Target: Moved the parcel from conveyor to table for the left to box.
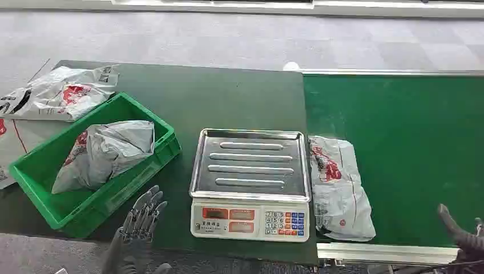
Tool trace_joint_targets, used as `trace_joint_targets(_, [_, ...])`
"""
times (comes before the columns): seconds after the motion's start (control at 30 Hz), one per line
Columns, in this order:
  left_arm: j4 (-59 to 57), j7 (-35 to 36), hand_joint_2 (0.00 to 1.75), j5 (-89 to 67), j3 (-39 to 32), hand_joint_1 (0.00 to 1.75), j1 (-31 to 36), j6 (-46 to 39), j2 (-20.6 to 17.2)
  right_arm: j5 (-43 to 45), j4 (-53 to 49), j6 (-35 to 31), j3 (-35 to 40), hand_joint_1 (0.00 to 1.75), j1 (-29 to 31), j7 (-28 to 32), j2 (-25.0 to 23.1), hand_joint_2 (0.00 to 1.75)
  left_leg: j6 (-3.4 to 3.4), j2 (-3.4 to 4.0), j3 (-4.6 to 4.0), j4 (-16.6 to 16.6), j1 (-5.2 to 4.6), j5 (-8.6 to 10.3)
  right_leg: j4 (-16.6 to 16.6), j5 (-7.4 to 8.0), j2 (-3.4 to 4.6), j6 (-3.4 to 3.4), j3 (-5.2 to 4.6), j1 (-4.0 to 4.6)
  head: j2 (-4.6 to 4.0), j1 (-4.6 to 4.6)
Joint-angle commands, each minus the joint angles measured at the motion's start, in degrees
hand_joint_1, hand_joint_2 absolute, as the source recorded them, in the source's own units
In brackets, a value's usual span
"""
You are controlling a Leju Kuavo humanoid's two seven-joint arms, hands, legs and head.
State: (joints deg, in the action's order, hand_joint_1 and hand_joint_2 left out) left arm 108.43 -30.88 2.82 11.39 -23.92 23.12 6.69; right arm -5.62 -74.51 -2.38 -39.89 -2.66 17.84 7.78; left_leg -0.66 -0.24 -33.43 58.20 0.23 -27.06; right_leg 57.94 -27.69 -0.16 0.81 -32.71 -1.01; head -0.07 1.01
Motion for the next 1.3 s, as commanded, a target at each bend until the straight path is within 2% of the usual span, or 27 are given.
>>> trace_joint_targets(0.03, [-3.0, -0.1, 1.75, -0.1, -1.4, 0.00, 1.1, 0.3, -0.4, 0.4, 4.5, 0.8, -2.0, 0.00, 2.6, -0.6, -1.4, 1.75, -0.01, 0.10, 0.18, -0.2, 0.05, 0.05, -0.2, 0.10, 0.09, -0.08, 0.17, 0.06, 0.00, 0.00])
trace_joint_targets(0.1, [-3.1, -0.1, 1.75, -0.1, -1.3, 0.00, 1.2, 0.2, -0.4, 0.4, 4.8, 0.7, -2.0, 0.00, 2.8, -0.5, -1.4, 1.75, -0.01, 0.05, 0.08, -0.1, 0.03, 0.02, -0.1, 0.05, 0.04, -0.04, 0.08, 0.03, 0.00, 0.00])
trace_joint_targets(0.17, [-4.2, -0.2, 1.75, 0.1, 0.0, 0.00, 1.9, 0.2, -1.6, -2.0, 9.4, 3.5, 0.7, 0.00, 4.5, -4.2, 0.4, 1.75, 0.00, 0.09, 0.12, -0.1, 0.04, 0.03, -0.1, 0.07, 0.08, -0.05, 0.11, 0.05, 0.00, 0.00])
trace_joint_targets(0.23, [-5.7, -0.3, 1.75, 0.4, 1.6, 0.00, 3.2, 0.2, -3.1, -8.5, 14.6, 4.9, 6.9, 0.00, 7.4, -7.6, 2.4, 1.75, 0.00, 0.16, 0.20, -0.2, 0.05, 0.06, -0.2, 0.13, 0.15, -0.07, 0.17, 0.06, 0.00, 0.00])
trace_joint_targets(0.33, [-7.9, 0.1, 1.75, 0.9, 3.4, 0.00, 5.8, 0.8, -4.1, -13.3, 22.2, 4.2, 13.5, 0.00, 14.1, -11.0, 2.2, 1.75, -0.01, 0.40, 0.21, -0.2, 0.07, 0.07, -0.3, 0.22, 0.40, -0.06, 0.14, 0.09, 0.00, 0.00])
trace_joint_targets(0.4, [-9.1, 0.5, 1.75, 1.3, 4.2, 0.00, 7.2, 1.1, -4.6, -19.0, 26.2, 4.1, 20.5, 0.00, 16.4, -13.3, 2.4, 1.75, -0.01, 0.52, -0.16, -0.1, 0.05, 0.00, -0.1, 0.19, 0.53, -0.05, 0.20, 0.06, 0.00, 0.00])
trace_joint_targets(0.5, [-10.5, 1.0, 1.75, 2.1, 4.8, 0.00, 8.8, 1.5, -5.1, -24.8, 32.5, 4.8, 29.6, 0.00, 20.0, -16.5, 0.9, 1.75, -0.04, 0.64, -0.17, -0.2, 0.07, 0.05, -0.2, 0.24, 0.60, -0.08, 0.11, 0.09, 0.00, 0.00])
trace_joint_targets(0.57, [-10.2, 1.2, 1.75, 2.5, 4.4, 0.00, 8.8, 1.3, -5.0, -26.1, 35.5, 3.0, 32.7, 0.00, 21.6, -16.8, -1.0, 1.75, -0.06, 0.81, 0.11, -0.4, 0.13, 0.17, -0.4, 0.44, 0.77, -0.13, 0.16, 0.18, 0.00, 0.00])
trace_joint_targets(0.7, [-9.5, 1.4, 1.75, 2.4, 3.9, 0.00, 7.8, 0.8, -4.9, -26.3, 38.3, 2.3, 35.9, 0.00, 23.2, -17.0, -1.3, 1.75, -0.12, 0.41, 0.29, -0.1, 0.06, 0.14, -0.1, 0.26, 0.39, -0.13, 0.17, 0.15, 0.00, 0.00])
trace_joint_targets(0.73, [-9.4, 1.3, 1.75, 2.3, 3.8, 0.00, 7.5, 0.6, -4.9, -26.3, 38.6, 2.4, 36.3, 0.00, 23.6, -17.3, -1.2, 1.75, -0.13, 0.54, 0.42, -0.3, 0.10, 0.21, -0.3, 0.37, 0.51, -0.19, 0.27, 0.19, 0.00, 0.00])
trace_joint_targets(0.77, [-10.0, 1.5, 1.75, 2.0, 4.0, 0.00, 8.4, 0.0, -4.7, -27.2, 40.0, 3.4, 37.4, 0.00, 24.3, -19.1, 0.0, 1.75, -0.12, 0.41, 0.29, -0.1, 0.07, 0.15, -0.1, 0.27, 0.40, -0.14, 0.15, 0.17, 0.00, 0.00])
trace_joint_targets(0.87, [-11.2, 1.9, 1.75, 2.1, 3.7, 0.00, 10.0, -1.0, -4.2, -26.9, 41.2, 5.3, 37.7, 0.00, 24.9, -17.7, 1.9, 1.75, -0.10, 0.23, 0.23, -0.1, 0.06, 0.19, -0.1, 0.23, 0.25, -0.14, 0.16, 0.17, 0.00, 0.00])
trace_joint_targets(1.17, [-8.5, 1.5, 1.75, 2.7, 3.6, 0.00, 7.6, -3.0, -5.2, -26.0, 44.0, 6.0, 40.6, 0.00, 27.3, -16.9, 1.7, 1.75, -0.11, 0.42, 0.29, -0.1, 0.13, 0.16, -0.1, 0.30, 0.41, -0.13, 0.14, 0.16, 0.00, 0.00])
trace_joint_targets(1.2, [-8.5, 1.5, 1.75, 2.7, 3.6, 0.00, 7.5, -3.1, -5.3, -25.3, 44.1, 6.6, 40.7, 0.00, 27.1, -16.5, 1.6, 1.75, -0.11, 0.41, 0.32, -0.1, 0.14, 0.15, 0.0, 0.29, 0.41, -0.13, 0.17, 0.17, 0.00, 0.00])
trace_joint_targets(1.3, [-8.5, 0.9, 1.75, 2.8, 3.3, 0.00, 7.3, -3.4, -5.8, -22.5, 44.2, 13.8, 42.9, 0.00, 26.0, -14.7, 1.7, 1.75, -0.12, 0.35, 0.37, -0.2, 0.16, 0.21, -0.2, 0.34, 0.34, -0.15, 0.25, 0.21, 0.00, 0.00])
